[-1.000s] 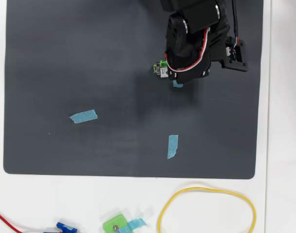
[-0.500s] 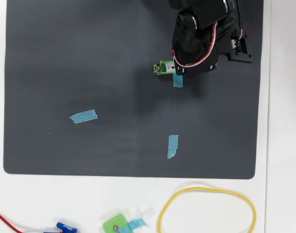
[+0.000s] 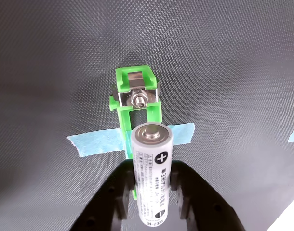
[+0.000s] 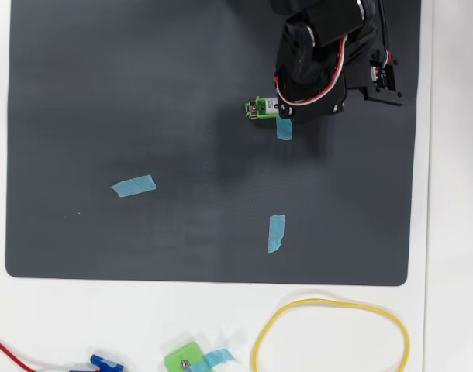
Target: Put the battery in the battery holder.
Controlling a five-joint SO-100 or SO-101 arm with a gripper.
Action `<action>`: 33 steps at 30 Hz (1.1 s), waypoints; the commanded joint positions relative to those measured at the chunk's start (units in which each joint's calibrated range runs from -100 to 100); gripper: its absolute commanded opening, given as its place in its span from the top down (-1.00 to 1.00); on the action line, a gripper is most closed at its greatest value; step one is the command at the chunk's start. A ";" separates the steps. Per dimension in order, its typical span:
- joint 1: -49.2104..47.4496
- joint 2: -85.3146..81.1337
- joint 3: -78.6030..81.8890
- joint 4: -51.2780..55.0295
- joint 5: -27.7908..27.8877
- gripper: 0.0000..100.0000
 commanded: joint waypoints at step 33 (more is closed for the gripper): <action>-5.43 -3.61 5.19 -5.74 -0.34 1.00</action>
